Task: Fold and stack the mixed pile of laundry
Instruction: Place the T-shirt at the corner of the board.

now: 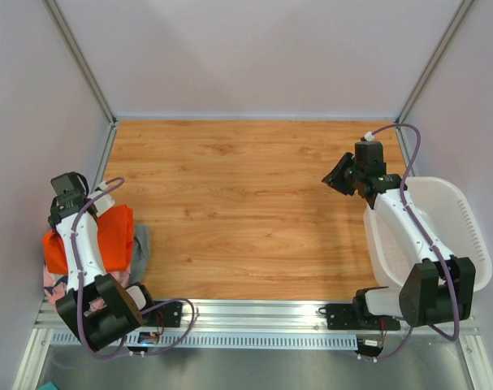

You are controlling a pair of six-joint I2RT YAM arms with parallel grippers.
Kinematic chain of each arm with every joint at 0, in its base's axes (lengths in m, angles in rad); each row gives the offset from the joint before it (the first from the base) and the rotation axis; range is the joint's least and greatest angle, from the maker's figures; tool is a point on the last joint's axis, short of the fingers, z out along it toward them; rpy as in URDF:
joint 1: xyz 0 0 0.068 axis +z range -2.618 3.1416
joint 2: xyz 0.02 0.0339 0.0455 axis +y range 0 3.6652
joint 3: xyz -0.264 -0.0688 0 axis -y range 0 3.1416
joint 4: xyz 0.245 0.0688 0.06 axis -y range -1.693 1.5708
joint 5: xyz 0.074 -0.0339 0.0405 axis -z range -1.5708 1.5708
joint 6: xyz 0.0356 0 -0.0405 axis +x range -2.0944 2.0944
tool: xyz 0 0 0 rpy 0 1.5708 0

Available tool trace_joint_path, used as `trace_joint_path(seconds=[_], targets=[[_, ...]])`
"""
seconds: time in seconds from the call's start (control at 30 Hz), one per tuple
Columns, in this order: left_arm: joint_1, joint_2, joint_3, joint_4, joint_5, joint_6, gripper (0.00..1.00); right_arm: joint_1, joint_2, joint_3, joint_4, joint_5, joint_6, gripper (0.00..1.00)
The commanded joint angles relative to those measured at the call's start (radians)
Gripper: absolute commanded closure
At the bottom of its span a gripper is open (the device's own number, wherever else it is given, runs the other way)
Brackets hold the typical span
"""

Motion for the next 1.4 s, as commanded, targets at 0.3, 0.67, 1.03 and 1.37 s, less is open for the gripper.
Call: trace_joint_path(seconds=[0.3,0.67,1.03,1.37], targets=[[0.062,0.075,0.013,0.209,-0.035,0.047,0.59,-0.023,-0.03,-0.001,0.027,-0.007,-0.023,0.72],[-0.112,0.059,0.341,-0.237,0.037,-0.322,0.32,-0.023,-0.039,-0.009,0.031,-0.024,-0.021,0.71],[-0.052,0.133,0.276,-0.183,0.014,-0.529,1.0,-0.023,-0.07,0.023,-0.03,-0.044,-0.021,0.7],[0.044,0.357,0.288,0.055,0.038,-0.502,1.0,-0.025,-0.073,0.071,-0.079,-0.015,-0.027,0.7]])
